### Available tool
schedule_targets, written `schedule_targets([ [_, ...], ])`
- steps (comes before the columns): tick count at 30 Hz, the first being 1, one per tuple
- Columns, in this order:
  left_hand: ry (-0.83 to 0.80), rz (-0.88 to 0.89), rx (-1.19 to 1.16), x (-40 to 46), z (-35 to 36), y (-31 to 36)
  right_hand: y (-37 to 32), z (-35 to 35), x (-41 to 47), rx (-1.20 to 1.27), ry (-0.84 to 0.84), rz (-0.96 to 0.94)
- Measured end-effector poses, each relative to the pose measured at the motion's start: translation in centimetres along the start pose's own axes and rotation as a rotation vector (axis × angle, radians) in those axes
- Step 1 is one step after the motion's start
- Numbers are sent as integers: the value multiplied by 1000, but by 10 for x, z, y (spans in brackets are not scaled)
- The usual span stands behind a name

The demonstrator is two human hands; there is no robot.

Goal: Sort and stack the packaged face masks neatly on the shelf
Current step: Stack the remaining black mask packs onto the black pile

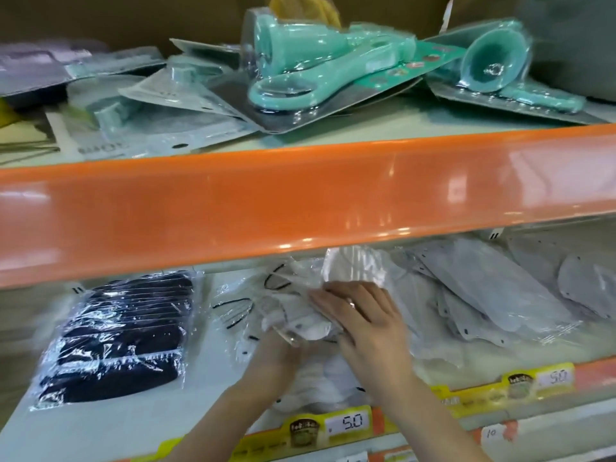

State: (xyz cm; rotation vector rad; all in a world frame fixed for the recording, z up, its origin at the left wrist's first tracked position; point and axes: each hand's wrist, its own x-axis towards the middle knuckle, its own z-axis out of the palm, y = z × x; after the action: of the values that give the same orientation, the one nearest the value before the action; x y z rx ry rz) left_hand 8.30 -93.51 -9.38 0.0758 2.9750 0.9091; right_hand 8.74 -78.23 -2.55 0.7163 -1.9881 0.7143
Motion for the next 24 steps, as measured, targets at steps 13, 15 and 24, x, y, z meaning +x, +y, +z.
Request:
schedule_targets([
  [13,-102,79,-271,7,-16,-2,-4,48,3,-34,-79,-61],
  [15,-46,40,-335,5,-31,-10,-3,60,-12,-49,-177,-15],
  [24,71,17,-691,-4,-52,-64,-8,82,-40,-99,-593,246],
])
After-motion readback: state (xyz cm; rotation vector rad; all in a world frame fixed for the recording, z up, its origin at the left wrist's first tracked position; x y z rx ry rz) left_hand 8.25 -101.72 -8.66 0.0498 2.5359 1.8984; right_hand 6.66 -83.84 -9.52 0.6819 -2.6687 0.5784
